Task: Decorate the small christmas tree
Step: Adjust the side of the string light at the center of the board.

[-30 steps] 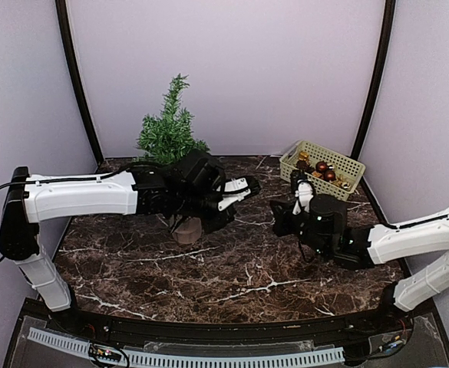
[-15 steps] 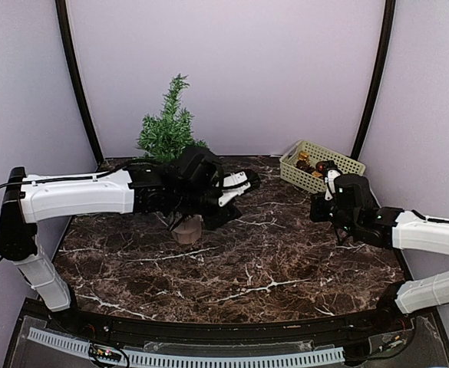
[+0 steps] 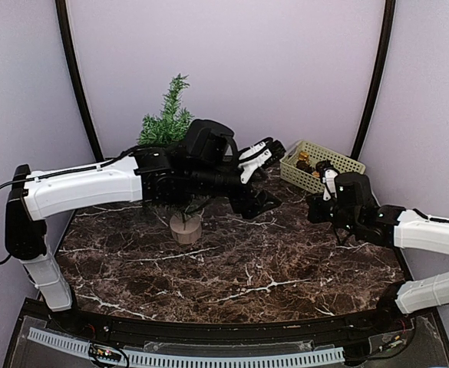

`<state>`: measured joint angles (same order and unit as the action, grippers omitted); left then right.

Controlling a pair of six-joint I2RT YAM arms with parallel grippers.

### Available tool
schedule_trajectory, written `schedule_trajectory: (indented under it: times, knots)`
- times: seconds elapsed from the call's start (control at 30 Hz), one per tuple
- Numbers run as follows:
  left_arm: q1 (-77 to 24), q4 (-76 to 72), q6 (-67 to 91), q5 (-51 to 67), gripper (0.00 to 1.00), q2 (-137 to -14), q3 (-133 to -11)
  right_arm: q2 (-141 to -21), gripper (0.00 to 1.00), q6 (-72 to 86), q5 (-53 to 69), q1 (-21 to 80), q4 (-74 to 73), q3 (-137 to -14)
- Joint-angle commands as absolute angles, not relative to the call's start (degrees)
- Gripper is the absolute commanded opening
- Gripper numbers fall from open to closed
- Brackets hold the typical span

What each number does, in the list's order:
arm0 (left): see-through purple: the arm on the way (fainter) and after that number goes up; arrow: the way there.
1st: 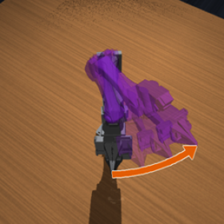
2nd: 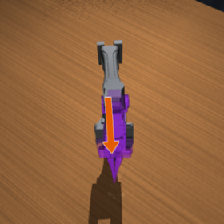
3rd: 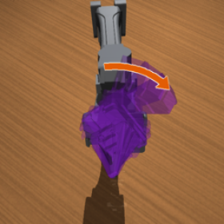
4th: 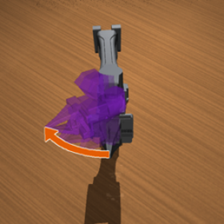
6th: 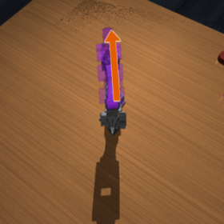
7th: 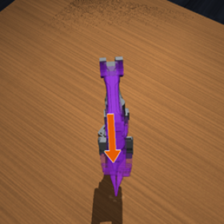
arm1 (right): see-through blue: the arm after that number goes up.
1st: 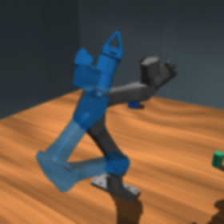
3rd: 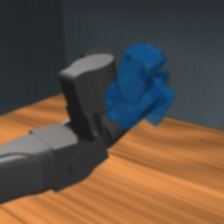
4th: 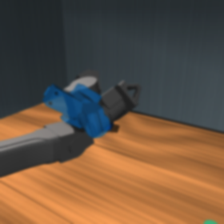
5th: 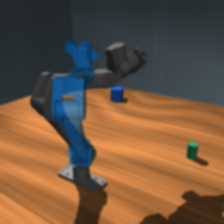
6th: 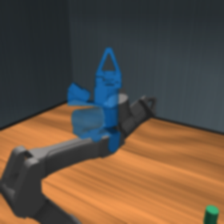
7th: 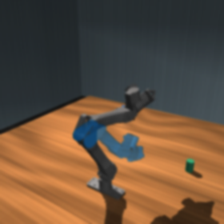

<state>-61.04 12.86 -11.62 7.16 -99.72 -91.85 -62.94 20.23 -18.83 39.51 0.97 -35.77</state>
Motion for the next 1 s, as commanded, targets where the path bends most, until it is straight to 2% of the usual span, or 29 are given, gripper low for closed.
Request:
schedule_trajectory:
  times: [0.0,0.13,0.3,0.37,0.43,0.47,0.5,0.57,0.63,0.97]
  knots:
    - [-61.51,12.11,-10.19,10.18,0.82,-104.73,-95.88,-61.33,0.0,20.65,-17.2,39.22,1.93,-37.88]
    - [-61.52,12.4,-10.17,12.12,0.86,-110.09,-100.0,-60.55,0.0,20.72,-16.62,39.24,1.85,-37.78]
    - [-61.52,11.46,-9.53,14.68,0.86,-112.9,-102.96,-59.52,0.0,21.39,-16.08,39.28,1.8,-37.57]
    - [-61.52,11.47,-9.42,14.52,0.72,-113.54,-103.34,-59.37,0.0,21.45,-15.92,39.27,2.17,-37.53]
    - [-61.46,11.7,-8.8,14.36,0.41,-113.71,-103.43,-59.46,0.0,21.18,-15.93,39.28,2.24,-37.53]
    - [-61.4,11.91,-8.66,14.3,0.34,-113.66,-103.48,-59.64,0.0,20.96,-15.85,39.22,2.35,-37.53]
    - [-61.37,12.67,-8.56,14.28,0.2,-113.61,-103.59,-59.91,0.0,20.66,-15.74,39.14,2.33,-37.57]
    - [-61.36,13.61,-8.07,13.48,0.04,-112.73,-103.14,-60.47,0.0,20.25,-15.97,38.93,1.78,-37.89]
    - [-61.4,13.75,-7.39,12.44,0.0,-110.8,-101.36,-61.33,0.0,20.05,-16.39,38.18,0.51,-38.31]
    - [-61.14,13.41,-1.58,4.45,0.0,-95.04,-85.2,-64.48,0.0,22.04,-20.71,23.96,-11.43,-44.65]
